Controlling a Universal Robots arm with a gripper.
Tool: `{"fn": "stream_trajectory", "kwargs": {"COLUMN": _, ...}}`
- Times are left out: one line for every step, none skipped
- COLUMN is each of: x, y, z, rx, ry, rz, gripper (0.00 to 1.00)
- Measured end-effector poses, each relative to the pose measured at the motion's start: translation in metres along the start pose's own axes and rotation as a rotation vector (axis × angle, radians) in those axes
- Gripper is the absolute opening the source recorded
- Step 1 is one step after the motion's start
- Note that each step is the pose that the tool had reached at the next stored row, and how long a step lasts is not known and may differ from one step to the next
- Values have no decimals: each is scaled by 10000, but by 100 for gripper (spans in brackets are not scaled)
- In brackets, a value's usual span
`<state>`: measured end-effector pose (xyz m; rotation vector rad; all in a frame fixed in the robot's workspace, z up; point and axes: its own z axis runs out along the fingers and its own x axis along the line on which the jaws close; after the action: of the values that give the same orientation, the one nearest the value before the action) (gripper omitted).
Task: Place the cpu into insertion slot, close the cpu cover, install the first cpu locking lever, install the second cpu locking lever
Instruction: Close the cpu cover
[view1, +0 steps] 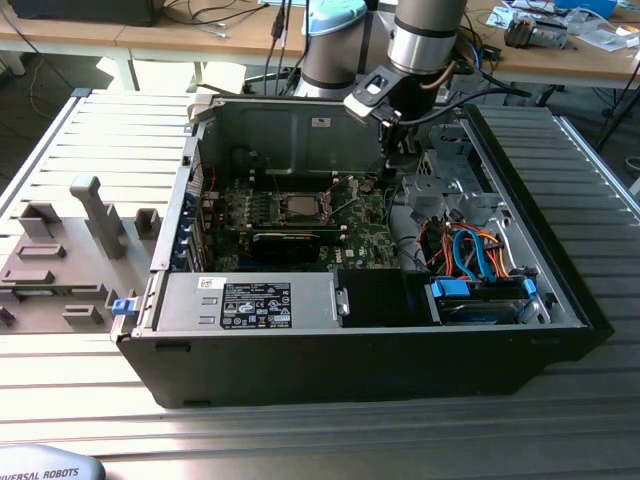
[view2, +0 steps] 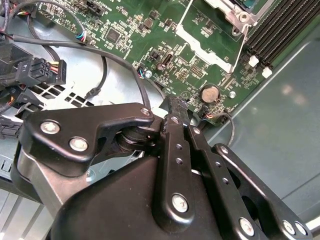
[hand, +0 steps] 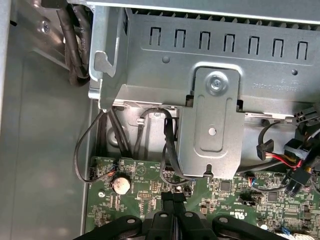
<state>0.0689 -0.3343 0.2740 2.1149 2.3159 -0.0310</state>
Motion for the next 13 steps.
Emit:
{"fn": "stream_trajectory", "kwargs": {"x": 0, "y": 3, "z": 1, "rx": 0, "ry": 1, "rz": 1, "gripper": 11}}
{"fn": "stream_trajectory", "kwargs": {"x": 0, "y": 6, "z": 2, "rx": 0, "ry": 1, "rz": 0, "gripper": 11}}
{"fn": "stream_trajectory", "kwargs": {"x": -1, "y": 10, "z": 2, "rx": -1, "ry": 2, "rz": 0, "gripper": 11}}
{"fn": "stream_trajectory", "kwargs": {"x": -1, "y": 14, "z": 3, "rx": -1, "ry": 2, "rz": 0, "gripper": 11}}
{"fn": "stream_trajectory", "kwargs": {"x": -1, "y": 20, "z": 4, "rx": -1, "ry": 3, "rz": 0, "gripper": 11}}
{"fn": "stream_trajectory", "kwargs": {"x": -2, "y": 24, "z": 4, "rx": 0, "ry": 2, "rz": 0, "gripper": 11}}
{"fn": "stream_trajectory", "kwargs": {"x": -2, "y": 27, "z": 5, "rx": -1, "ry": 1, "rz": 0, "gripper": 11}}
{"fn": "stream_trajectory", "kwargs": {"x": -3, "y": 31, "z": 5, "rx": -1, "ry": 1, "rz": -1, "gripper": 11}}
{"fn": "stream_trajectory", "kwargs": {"x": -3, "y": 34, "z": 6, "rx": -1, "ry": 1, "rz": 0, "gripper": 11}}
{"fn": "stream_trajectory", "kwargs": {"x": -3, "y": 38, "z": 7, "rx": -1, "ry": 2, "rz": 0, "gripper": 11}}
{"fn": "stream_trajectory", "kwargs": {"x": -3, "y": 42, "z": 7, "rx": 0, "ry": 1, "rz": 0, "gripper": 11}}
{"fn": "stream_trajectory", "kwargs": {"x": -4, "y": 48, "z": 8, "rx": 0, "ry": 2, "rz": 0, "gripper": 11}}
{"fn": "stream_trajectory", "kwargs": {"x": -4, "y": 53, "z": 9, "rx": 0, "ry": 1, "rz": -1, "gripper": 11}}
